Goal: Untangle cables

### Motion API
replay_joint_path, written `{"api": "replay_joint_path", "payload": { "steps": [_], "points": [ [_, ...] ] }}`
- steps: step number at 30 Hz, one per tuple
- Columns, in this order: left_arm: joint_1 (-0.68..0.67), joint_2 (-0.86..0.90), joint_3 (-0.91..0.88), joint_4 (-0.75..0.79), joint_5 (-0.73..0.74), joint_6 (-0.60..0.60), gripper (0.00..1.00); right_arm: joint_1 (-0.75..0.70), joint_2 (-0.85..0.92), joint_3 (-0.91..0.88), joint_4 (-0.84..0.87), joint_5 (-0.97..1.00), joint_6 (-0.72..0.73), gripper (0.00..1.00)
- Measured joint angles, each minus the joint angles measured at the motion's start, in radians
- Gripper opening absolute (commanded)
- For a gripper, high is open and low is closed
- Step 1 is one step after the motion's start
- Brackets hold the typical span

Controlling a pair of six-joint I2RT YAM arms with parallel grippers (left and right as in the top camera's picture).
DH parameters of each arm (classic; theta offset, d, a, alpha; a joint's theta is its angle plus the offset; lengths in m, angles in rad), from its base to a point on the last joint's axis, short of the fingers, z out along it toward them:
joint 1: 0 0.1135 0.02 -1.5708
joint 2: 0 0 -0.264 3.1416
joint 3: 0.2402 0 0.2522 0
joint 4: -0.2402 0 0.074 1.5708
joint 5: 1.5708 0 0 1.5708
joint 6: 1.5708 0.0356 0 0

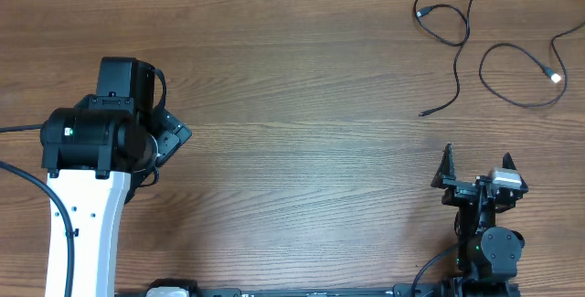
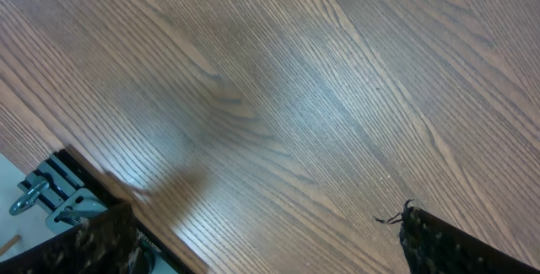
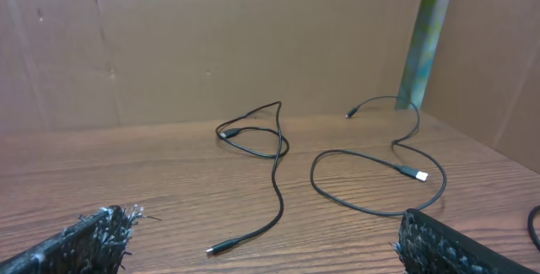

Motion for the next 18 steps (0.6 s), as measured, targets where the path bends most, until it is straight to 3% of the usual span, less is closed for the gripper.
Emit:
{"api": "replay_joint_path", "payload": {
  "steps": [12, 18],
  "points": [
    [0.000, 0.000, 0.000, 0.000, 0.000, 0.000, 0.99, 0.000, 0.000, 0.000, 0.000, 0.000, 0.007, 1.00],
    [0.000, 0.000, 0.000, 0.000, 0.000, 0.000, 1.00, 0.000, 0.000, 0.000, 0.000, 0.000, 0.253, 1.00]
  ]
}}
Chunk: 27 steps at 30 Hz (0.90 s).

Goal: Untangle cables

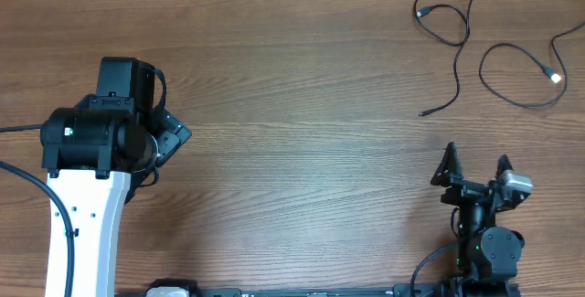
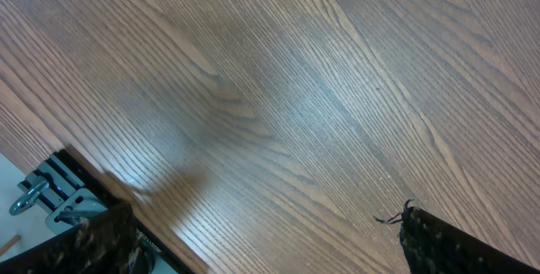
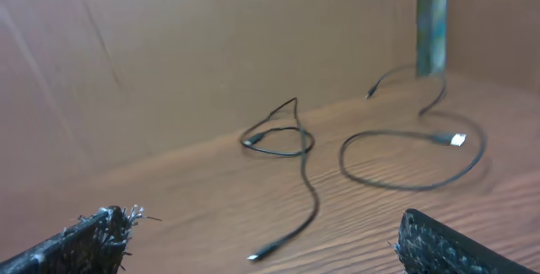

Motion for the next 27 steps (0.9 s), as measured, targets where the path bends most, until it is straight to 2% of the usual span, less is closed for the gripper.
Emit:
{"api": "replay_joint_path", "payload": {
  "steps": [5, 27],
  "points": [
    [0.000, 0.000, 0.000, 0.000, 0.000, 0.000, 0.99, 0.000, 0.000, 0.000, 0.000, 0.000, 0.066, 1.00],
    [0.000, 0.000, 0.000, 0.000, 0.000, 0.000, 1.00, 0.000, 0.000, 0.000, -0.006, -0.069, -0.079, 1.00]
  ]
}}
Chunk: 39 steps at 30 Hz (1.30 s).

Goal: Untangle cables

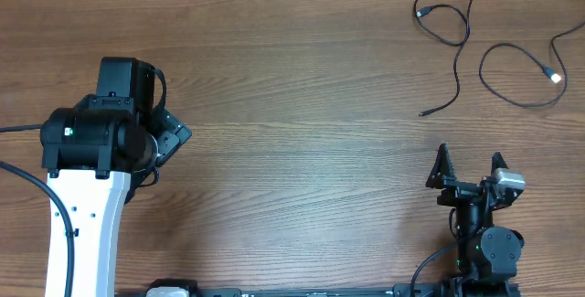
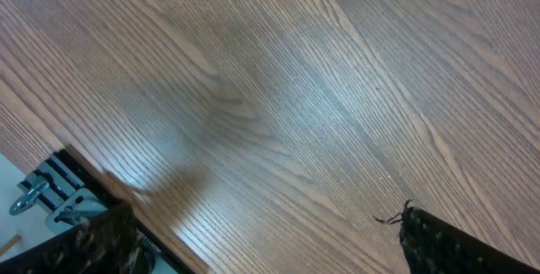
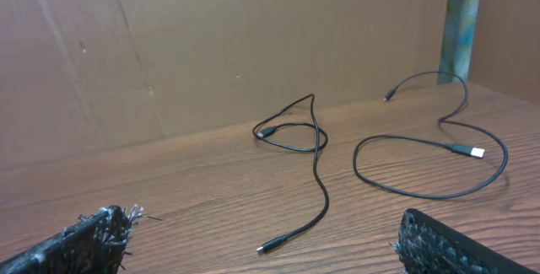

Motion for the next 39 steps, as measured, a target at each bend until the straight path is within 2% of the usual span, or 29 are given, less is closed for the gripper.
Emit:
{"api": "replay_joint_path", "payload": {
  "steps": [24, 32, 39],
  "points": [
    [0.000, 0.000, 0.000, 0.000, 0.000, 0.000, 0.99, 0.000, 0.000, 0.000, 0.001, 0.001, -0.018, 1.00],
    [0.000, 0.000, 0.000, 0.000, 0.000, 0.000, 1.00, -0.001, 0.000, 0.000, 0.001, -0.001, -0.159, 1.00],
    [0.000, 0.000, 0.000, 0.000, 0.000, 0.000, 0.99, -0.022, 0.000, 0.000, -0.005, -0.050, -0.205, 1.00]
  ]
}}
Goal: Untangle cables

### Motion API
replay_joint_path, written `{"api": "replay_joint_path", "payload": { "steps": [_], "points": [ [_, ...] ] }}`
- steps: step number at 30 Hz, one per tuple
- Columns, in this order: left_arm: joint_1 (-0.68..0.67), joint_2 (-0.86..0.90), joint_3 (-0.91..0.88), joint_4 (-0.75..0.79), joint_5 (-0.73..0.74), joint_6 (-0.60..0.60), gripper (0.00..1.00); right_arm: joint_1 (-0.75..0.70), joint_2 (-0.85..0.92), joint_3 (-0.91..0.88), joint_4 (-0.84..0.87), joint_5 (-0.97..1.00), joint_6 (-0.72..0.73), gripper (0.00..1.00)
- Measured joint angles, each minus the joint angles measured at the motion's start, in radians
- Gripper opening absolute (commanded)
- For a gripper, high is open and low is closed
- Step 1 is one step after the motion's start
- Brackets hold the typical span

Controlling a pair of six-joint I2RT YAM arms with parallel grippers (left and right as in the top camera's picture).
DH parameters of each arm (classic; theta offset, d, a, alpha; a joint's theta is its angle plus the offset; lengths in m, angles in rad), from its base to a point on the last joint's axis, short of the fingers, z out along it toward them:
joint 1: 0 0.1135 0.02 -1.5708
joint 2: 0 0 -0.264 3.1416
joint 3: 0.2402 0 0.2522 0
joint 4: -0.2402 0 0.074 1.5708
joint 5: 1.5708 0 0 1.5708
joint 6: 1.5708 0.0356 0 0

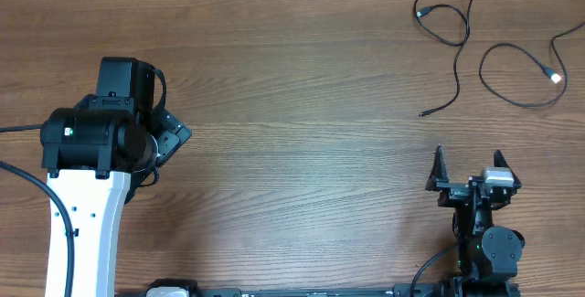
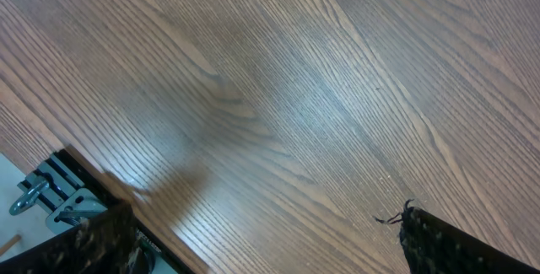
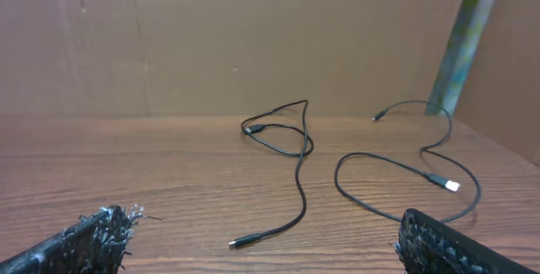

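Observation:
Two black cables lie apart at the table's far right. One cable (image 1: pixel 455 32) (image 3: pixel 291 152) has a loop at the back and a tail ending in a plug toward me. The other cable (image 1: pixel 521 73) (image 3: pixel 405 173) curves in a wide loop with a white-tipped plug (image 1: pixel 554 76). My right gripper (image 1: pixel 468 167) (image 3: pixel 261 244) stands open near the front edge, facing both cables, nothing between its fingers. My left gripper (image 1: pixel 169 142) (image 2: pixel 270 240) is open over bare wood at the left, far from the cables.
A brown cardboard wall (image 3: pixel 253 38) closes the back of the table. A grey-green post (image 3: pixel 468 34) stands at the back right. In the left wrist view the table's edge (image 2: pixel 84 173) and a metal bracket (image 2: pixel 42 198) show.
My right gripper has turned slightly, so the cables sit a little lower and more central in its view. The left arm and both cables have not moved.
Throughout, both cables lay separate at the far right and the left arm stayed still. My right gripper, open each time, pointed a little differently at each moment, with the cables shifting in its view, and now faces them again.

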Motion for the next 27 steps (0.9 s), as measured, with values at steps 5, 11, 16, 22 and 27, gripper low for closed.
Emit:
{"api": "replay_joint_path", "payload": {
  "steps": [5, 11, 16, 22, 27],
  "points": [
    [0.000, 0.000, 0.000, 0.000, 0.000, 0.000, 0.99, -0.001, 0.000, 0.000, -0.001, -0.020, -0.011, 1.00],
    [0.000, 0.000, 0.000, 0.000, 0.000, 0.000, 0.99, -0.001, 0.000, 0.000, -0.001, -0.025, -0.015, 1.00],
    [0.000, 0.000, 0.000, 0.000, 0.000, 0.000, 1.00, -0.001, 0.000, 0.000, 0.000, -0.025, -0.016, 1.00],
    [0.000, 0.000, 0.000, 0.000, 0.000, 0.000, 0.99, -0.002, 0.000, 0.000, 0.000, -0.025, -0.016, 1.00],
    [0.000, 0.000, 0.000, 0.000, 0.000, 0.000, 1.00, -0.002, 0.000, 0.000, 0.000, -0.025, -0.018, 1.00]
  ]
}}
